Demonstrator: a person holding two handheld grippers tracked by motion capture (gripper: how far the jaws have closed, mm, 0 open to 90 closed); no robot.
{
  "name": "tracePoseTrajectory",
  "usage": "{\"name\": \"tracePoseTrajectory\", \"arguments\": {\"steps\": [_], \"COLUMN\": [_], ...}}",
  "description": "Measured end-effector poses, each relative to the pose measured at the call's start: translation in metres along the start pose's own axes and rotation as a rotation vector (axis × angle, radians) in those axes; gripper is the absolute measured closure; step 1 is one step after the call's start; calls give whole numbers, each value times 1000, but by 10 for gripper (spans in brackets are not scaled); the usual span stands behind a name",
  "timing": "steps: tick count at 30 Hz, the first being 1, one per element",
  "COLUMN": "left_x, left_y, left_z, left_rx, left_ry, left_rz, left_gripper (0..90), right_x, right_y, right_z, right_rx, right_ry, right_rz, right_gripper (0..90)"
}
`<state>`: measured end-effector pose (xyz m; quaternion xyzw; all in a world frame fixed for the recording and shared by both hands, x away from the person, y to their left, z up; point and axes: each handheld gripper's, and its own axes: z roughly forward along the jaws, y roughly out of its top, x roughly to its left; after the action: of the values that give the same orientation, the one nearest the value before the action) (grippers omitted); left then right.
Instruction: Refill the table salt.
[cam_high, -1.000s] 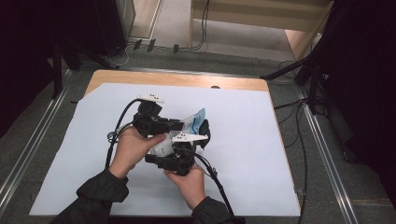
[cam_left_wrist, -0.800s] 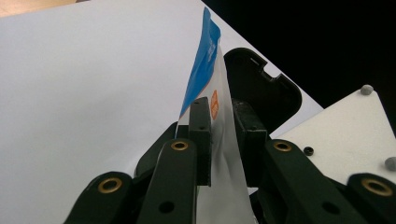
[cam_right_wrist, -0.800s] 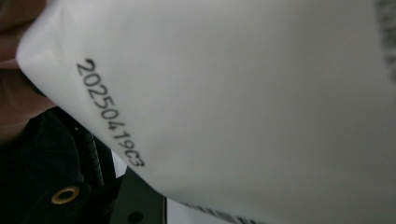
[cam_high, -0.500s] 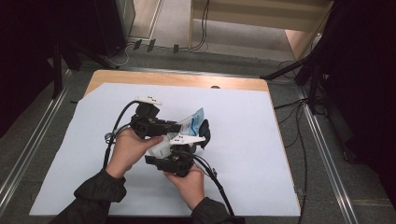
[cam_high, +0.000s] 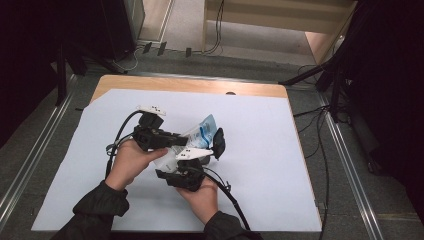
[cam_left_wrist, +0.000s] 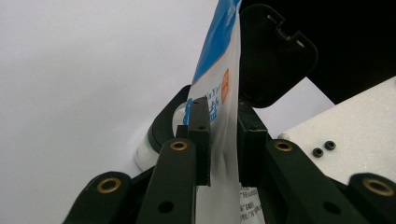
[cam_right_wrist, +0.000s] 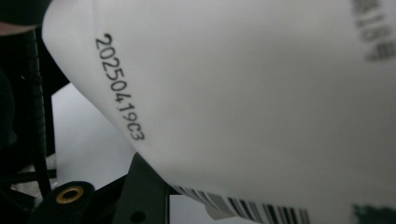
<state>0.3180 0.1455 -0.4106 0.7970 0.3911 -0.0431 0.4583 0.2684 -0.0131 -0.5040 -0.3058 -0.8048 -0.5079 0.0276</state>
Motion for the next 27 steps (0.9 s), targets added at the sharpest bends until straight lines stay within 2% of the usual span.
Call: {"name": "tracePoseTrajectory", "arguments": {"steps": [5,15,27], "left_x": [2,4,8], "left_y": [-1,1,3], "left_z": [0,5,11], "left_rx": [7,15,23], "left_ry": [-15,-19,-23], "left_rz": [-3,14,46], "left_gripper": [807,782,783], "right_x": [1,4,3], "right_y": [-2,-5,-13], "right_z": [1,2,3], "right_rx": [14,31,46], "right_ry": [-16,-33,-42], "right_rz": [-21,-46,-40], "right_gripper": [663,663,659]}}
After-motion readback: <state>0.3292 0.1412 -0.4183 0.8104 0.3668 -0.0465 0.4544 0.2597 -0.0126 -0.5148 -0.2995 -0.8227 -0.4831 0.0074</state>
